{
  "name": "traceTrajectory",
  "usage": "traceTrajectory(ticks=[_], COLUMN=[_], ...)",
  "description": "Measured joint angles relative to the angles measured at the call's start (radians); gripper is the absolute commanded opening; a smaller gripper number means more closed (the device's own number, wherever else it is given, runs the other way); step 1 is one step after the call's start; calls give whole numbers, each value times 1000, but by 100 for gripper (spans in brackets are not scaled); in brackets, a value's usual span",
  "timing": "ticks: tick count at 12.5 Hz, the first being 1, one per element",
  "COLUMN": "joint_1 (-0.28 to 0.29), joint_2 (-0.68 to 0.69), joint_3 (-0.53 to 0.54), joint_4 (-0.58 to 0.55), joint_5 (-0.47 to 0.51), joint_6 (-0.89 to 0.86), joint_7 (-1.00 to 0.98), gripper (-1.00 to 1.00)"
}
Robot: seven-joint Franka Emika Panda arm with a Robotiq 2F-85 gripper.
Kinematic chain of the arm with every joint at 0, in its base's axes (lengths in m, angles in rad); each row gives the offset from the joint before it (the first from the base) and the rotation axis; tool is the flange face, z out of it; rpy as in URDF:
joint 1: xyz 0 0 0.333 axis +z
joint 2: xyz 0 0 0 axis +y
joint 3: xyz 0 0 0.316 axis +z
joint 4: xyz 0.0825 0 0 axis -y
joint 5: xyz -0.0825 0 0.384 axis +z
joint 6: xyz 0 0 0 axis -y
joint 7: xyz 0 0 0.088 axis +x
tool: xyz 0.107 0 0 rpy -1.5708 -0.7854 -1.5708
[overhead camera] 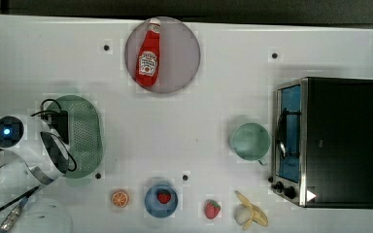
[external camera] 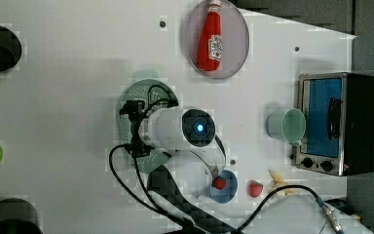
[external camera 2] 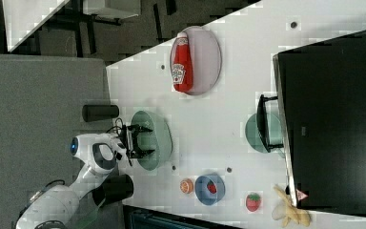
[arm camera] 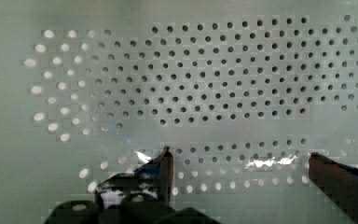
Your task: Drag strainer right to left.
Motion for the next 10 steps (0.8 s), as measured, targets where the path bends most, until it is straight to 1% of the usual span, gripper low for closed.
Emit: traceTrajectory(ticks=[1, 3, 5, 6, 7, 9, 10], joint_1=[5, 13, 39, 35, 39, 56, 49], joint_2=[-17, -88, -190, -251, -317, -475, -555], joint_3=[-4, -20, -68, -81, -112, -216, -264], joint_4=[-8, -29, -34, -36, -30, -30, -13], joint_5=[-3, -29, -9, 0, -6, -24, -9], joint_6=[-28, -156, -298, -348, -403, -477, -521], joint_7=[-17, -109, -236, -316, -386, -517, -570], gripper=[100, 100, 100, 100, 100, 100, 100])
